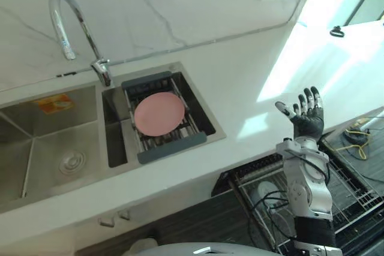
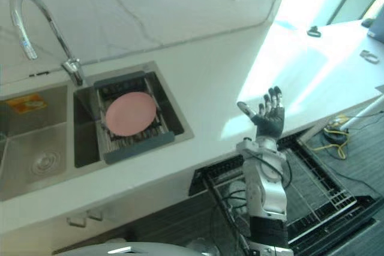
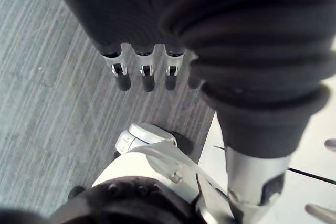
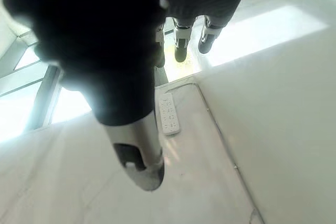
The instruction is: Walk over to the sink, pick up the cup, carry it to the dishwasher, place the cup inside the dishwasher, then close the dishwasher door
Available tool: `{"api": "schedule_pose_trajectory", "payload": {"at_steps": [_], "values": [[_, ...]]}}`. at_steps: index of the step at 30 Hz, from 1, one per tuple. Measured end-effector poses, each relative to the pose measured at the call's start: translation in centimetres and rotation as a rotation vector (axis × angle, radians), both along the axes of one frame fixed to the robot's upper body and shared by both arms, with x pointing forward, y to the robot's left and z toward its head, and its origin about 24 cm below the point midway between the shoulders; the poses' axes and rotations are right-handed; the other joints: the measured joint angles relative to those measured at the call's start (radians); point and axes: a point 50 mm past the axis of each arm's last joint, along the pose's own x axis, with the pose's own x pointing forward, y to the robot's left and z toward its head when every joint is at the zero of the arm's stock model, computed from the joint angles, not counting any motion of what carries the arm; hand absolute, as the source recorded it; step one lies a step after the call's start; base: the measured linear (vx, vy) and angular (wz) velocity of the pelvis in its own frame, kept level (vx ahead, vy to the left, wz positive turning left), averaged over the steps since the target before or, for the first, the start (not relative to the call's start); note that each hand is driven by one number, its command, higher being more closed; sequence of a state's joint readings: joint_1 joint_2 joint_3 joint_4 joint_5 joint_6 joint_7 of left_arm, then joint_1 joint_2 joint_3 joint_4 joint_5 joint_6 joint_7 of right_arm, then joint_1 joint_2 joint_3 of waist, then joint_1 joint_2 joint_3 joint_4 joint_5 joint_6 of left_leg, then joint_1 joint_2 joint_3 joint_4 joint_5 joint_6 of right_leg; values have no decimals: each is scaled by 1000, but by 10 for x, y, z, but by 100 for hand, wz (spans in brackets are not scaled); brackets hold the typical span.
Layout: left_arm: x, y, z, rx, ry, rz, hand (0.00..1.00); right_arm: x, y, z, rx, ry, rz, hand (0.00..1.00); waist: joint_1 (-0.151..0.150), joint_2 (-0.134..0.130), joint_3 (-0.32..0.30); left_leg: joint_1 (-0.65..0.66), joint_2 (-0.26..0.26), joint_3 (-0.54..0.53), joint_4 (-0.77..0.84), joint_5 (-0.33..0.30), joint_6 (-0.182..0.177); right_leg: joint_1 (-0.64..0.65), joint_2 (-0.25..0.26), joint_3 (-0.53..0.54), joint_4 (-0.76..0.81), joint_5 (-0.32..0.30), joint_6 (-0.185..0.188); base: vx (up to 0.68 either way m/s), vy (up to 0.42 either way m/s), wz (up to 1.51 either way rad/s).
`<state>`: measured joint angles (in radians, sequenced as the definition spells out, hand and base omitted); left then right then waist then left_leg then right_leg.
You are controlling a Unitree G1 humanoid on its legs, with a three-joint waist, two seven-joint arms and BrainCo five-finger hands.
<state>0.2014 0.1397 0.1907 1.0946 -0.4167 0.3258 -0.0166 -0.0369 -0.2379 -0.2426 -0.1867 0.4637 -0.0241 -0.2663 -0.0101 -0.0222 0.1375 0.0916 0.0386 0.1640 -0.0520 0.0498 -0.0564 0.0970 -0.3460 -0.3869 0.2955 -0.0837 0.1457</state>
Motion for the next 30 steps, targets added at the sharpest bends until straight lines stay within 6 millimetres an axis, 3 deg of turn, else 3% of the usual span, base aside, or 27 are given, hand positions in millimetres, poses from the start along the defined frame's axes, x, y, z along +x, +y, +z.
{"api": "schedule_pose_trajectory", "payload": {"at_steps": [2,3,4,5,6,7,9,10,15,24,30], "values": [[-1,4,1,15,4,-21,0,-3,-2,-5,16,13,-19,0,-5,-13,-7,0,-16,-33,14,-10,17,-26,-11,64,83,-3,-69,42,96,50],[0,4,1,15,-3,-22,0,-5,-1,-8,28,19,-21,0,-12,-9,-13,6,-10,-61,21,-9,31,-59,9,139,133,-22,-108,81,-7,69],[1,7,2,21,0,-15,0,-6,1,-11,41,28,-20,0,-22,-11,-4,-10,5,-96,31,-7,31,-66,71,190,103,-91,-71,78,-52,69],[1,10,2,26,0,-11,0,-6,3,-12,43,28,-15,0,-21,-24,0,-13,10,-109,37,-6,29,-68,105,205,67,-105,-72,32,-120,63],[1,17,4,43,-1,3,0,-5,4,-10,40,23,-9,0,-13,-63,2,-29,3,-113,55,-6,15,-72,148,223,-21,-71,-91,4,-94,50],[2,22,5,53,-2,5,0,-6,2,-8,14,18,-21,0,-9,-78,4,-48,-7,-128,82,-16,5,-66,153,240,-40,-58,-45,29,-72,44],[2,19,4,46,-5,9,0,-5,2,-4,-3,-5,-29,0,9,-80,1,-57,6,-128,98,-25,-3,-61,168,235,-67,-55,-38,19,-50,8],[1,16,4,41,-1,13,0,-3,3,-1,-4,-22,-26,0,11,-67,8,-56,13,-125,94,-25,-5,-58,175,235,-81,-53,-41,-20,-47,-13],[-7,8,2,12,27,46,0,-5,0,-2,-7,-24,-36,0,3,-35,0,-26,22,-94,23,-1,-13,-28,195,249,-167,6,-28,20,-6,-17],[-4,14,3,39,40,25,0,-8,7,-3,-131,-6,67,0,-7,-54,-8,13,5,-44,-32,7,3,-22,182,293,-202,22,-7,25,19,-14],[0,14,4,42,39,-38,0,-2,38,10,-403,-17,276,0,0,-55,-10,11,-2,-47,-33,8,5,-22,180,292,-208,24,-4,0,0,0]]}}
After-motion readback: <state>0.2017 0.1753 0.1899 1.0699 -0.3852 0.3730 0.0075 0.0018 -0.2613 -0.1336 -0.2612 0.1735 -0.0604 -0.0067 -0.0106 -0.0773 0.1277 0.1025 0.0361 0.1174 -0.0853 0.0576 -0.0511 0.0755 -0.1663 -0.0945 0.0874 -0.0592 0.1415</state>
